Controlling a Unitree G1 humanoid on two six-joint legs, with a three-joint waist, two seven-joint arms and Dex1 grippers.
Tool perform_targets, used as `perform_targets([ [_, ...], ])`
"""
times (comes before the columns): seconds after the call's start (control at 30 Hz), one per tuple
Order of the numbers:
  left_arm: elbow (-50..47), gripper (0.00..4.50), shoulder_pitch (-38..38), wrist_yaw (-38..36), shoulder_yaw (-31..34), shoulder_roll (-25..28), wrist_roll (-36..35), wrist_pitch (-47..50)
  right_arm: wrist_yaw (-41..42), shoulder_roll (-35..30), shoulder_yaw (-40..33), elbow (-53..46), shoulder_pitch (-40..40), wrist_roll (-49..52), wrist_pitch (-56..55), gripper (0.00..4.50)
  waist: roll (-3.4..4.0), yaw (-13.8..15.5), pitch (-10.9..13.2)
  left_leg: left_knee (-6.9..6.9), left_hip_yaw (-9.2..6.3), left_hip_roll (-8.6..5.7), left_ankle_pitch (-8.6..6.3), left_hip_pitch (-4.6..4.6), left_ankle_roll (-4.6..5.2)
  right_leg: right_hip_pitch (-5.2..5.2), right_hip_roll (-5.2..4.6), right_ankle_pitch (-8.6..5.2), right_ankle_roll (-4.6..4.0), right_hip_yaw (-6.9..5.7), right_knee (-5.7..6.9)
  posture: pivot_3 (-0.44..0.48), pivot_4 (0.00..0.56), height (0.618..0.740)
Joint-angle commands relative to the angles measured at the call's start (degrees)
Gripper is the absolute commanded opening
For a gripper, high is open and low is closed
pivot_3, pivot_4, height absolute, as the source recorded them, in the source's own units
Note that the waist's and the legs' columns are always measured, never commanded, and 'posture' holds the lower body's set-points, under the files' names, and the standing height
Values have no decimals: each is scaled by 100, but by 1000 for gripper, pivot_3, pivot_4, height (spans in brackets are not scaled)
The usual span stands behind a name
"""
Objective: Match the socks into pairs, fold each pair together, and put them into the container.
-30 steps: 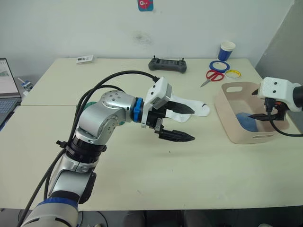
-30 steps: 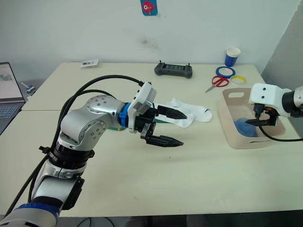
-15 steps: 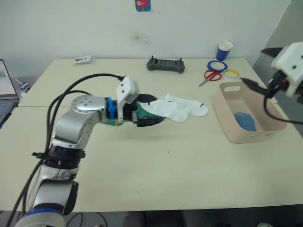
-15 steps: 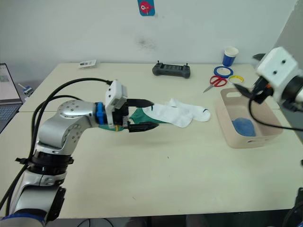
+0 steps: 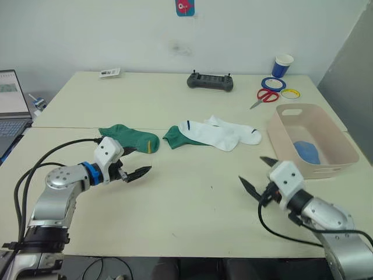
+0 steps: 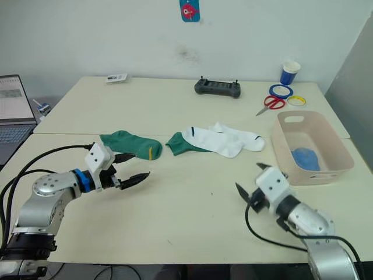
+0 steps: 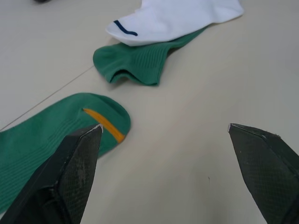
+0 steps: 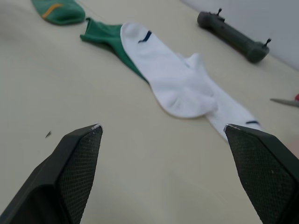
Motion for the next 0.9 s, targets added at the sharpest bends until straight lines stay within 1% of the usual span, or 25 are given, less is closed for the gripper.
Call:
perform_targets([
  [0.03, -11, 4500, 121, -23, 268, 43, -149, -79, 15, 141, -122, -156, 413, 295, -320, 4489, 0, -13, 0, -4, 1, 5, -1, 16, 1, 14, 5, -2, -1, 1, 0, 0, 150, 740],
  [0.17, -64, 4500, -22, -24, 248, 24, -255, 122, -48, 155, -91, -182, 374, 306, -399, 4489, -3, -29, 0, -4, 7, 13, 13, 45, 20, 30, 21, 11, 17, 10, 2, 0, 150, 740],
  [0.23, -116, 4500, -255, 59, 176, -45, -327, 335, -45, 119, -85, -153, 223, 323, -393, 4489, -3, -33, 0, -5, 9, 13, 16, 71, 23, 55, 22, 12, 16, 11, 2, 0, 150, 740],
  [0.3, -159, 4500, -500, 119, 79, -145, -358, 572, -56, 104, -76, -128, 61, 339, -335, 4489, -3, -27, 0, -4, 8, 13, 23, 71, 27, 56, 24, 16, 13, 11, 2, 0, 150, 740],
  [0.33, -193, 4500, -593, 116, 22, -189, -354, 657, -62, 102, -63, -127, 3, 347, -306, 4489, -5, -27, -1, -5, 7, 12, 32, 70, 14, 56, 24, 23, 23, 11, 2, 0, 150, 740],
  [0.4, -229, 4500, -839, 210, -74, -323, -381, 903, -99, 106, -12, -131, -122, 336, -232, 4489, -5, -27, -1, -6, 9, 12, 33, 69, 12, 56, 24, 26, 28, 13, -2, 0, 150, 740],
  [0.53, -64, 4500, -1646, 672, -336, -800, -311, 1556, -237, 130, 129, -167, -388, 266, -25, 4489, -9, -16, 1, -7, 8, 10, 33, 58, 12, 50, 25, 24, 30, 13, -6, 0, 150, 740],
  [0.67, 557, 4500, -2475, 1091, -567, -1263, -163, 2124, -387, 97, 297, -291, -780, 217, 359, 4489, -11, -29, 2, -9, 6, 8, 33, 57, 12, 48, 25, 24, 31, 13, -7, 0, 150, 740],
  [0.8, 1386, 4500, -3042, 1490, -705, -1506, 166, 2200, -501, 137, 322, -428, -1131, 303, 808, 4489, -11, -68, 2, -11, 7, 7, 33, 59, 13, 44, 31, 25, 33, 18, -6, 0, 150, 740],
  [0.83, 1723, 4500, -3225, 1705, -686, -1610, 241, 2223, -520, 145, 301, -456, -1188, 332, 900, 4489, -11, -72, 2, -12, 6, 9, 33, 58, 13, 40, 35, 25, 32, 19, -6, 0, 150, 740],
  [0.9, 2196, 4500, -3465, 1769, -801, -1735, 388, 2105, -554, 149, 273, -480, -1264, 368, 1025, 4489, -11, -56, 2, -15, 0, 9, 33, 55, 13, 36, 36, 25, 32, 16, -4, 0, 150, 740],
])
